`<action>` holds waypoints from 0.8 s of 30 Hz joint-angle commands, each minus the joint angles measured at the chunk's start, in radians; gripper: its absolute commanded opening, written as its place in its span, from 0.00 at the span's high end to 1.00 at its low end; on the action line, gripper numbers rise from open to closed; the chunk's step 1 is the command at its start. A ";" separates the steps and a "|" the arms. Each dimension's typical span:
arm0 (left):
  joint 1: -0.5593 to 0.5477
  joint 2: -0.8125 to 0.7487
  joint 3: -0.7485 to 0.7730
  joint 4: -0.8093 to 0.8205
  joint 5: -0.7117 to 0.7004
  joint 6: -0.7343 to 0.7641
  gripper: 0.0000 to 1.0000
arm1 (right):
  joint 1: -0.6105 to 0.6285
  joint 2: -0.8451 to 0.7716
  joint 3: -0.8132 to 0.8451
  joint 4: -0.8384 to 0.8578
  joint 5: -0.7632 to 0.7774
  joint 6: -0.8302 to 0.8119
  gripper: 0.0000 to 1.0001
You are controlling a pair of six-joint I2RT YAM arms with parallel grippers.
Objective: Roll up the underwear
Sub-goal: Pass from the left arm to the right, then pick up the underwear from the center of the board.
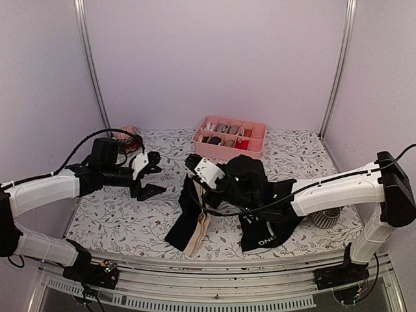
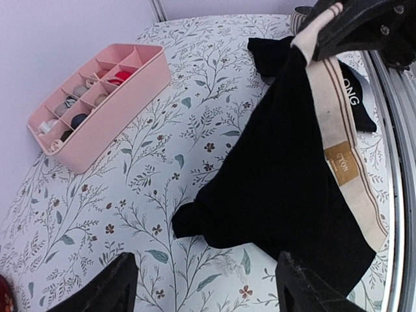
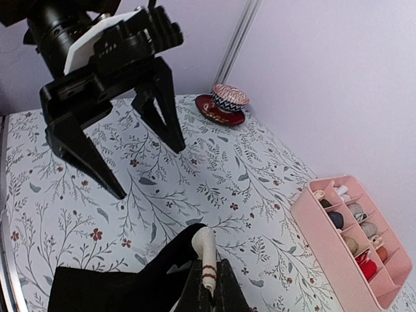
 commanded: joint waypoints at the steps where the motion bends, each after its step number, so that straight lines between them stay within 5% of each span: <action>1: 0.016 0.035 -0.016 0.057 0.016 -0.026 0.24 | -0.105 -0.031 0.028 -0.186 -0.216 -0.057 0.98; 8: -0.031 0.086 -0.034 0.047 0.048 0.033 0.16 | -0.150 0.039 0.086 -0.213 -0.112 -0.026 0.98; 24: -0.391 0.340 0.067 0.181 -0.403 0.024 0.20 | -0.236 0.138 0.024 -0.381 0.065 0.433 0.98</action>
